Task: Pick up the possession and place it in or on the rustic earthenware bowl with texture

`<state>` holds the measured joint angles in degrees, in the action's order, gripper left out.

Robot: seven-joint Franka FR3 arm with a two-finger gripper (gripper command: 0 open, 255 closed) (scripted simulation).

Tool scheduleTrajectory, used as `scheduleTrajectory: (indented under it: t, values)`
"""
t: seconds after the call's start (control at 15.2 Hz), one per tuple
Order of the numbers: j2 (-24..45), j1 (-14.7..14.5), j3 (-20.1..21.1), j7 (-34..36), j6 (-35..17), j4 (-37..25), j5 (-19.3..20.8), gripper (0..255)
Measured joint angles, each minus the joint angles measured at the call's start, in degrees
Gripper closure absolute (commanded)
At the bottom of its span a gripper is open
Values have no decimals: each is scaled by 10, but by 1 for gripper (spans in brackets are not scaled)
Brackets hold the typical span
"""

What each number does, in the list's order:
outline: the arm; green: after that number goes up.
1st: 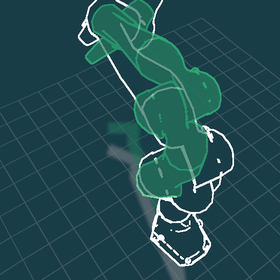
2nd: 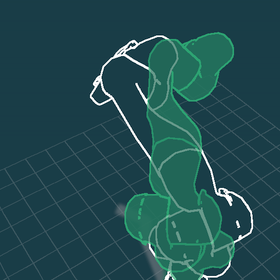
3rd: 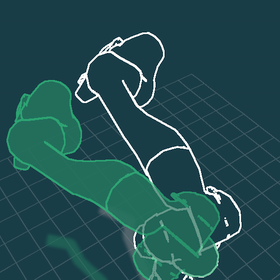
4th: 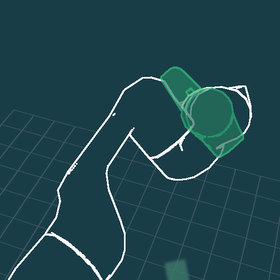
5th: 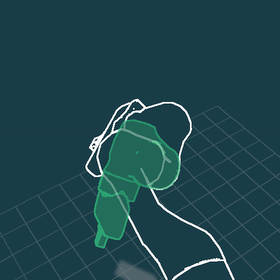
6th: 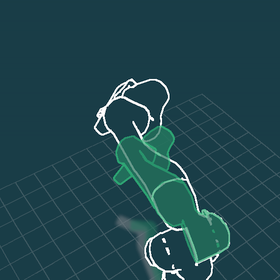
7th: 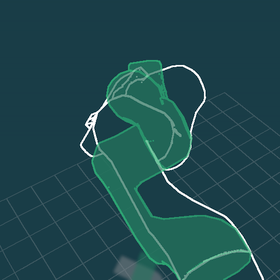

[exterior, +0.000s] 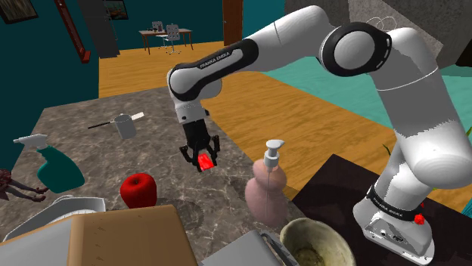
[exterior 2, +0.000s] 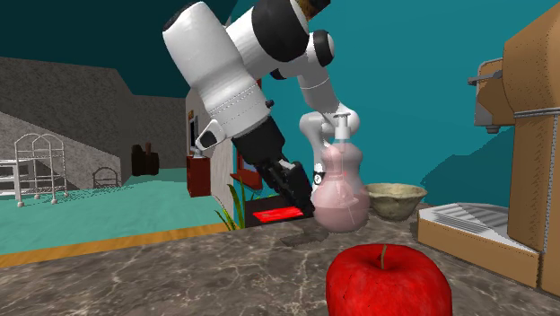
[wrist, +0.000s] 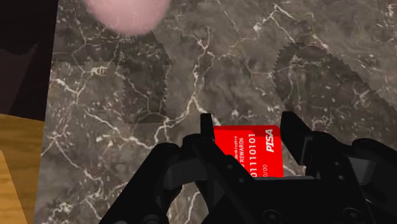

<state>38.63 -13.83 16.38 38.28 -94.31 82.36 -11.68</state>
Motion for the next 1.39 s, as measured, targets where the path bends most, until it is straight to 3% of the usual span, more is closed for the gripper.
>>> scheduleTrajectory:
  t: [0.79,1.39]
  values:
    - [-34,3,6,19,68,-38,-7,255]
    - [-214,9,32,12,-27,229,-62,255]
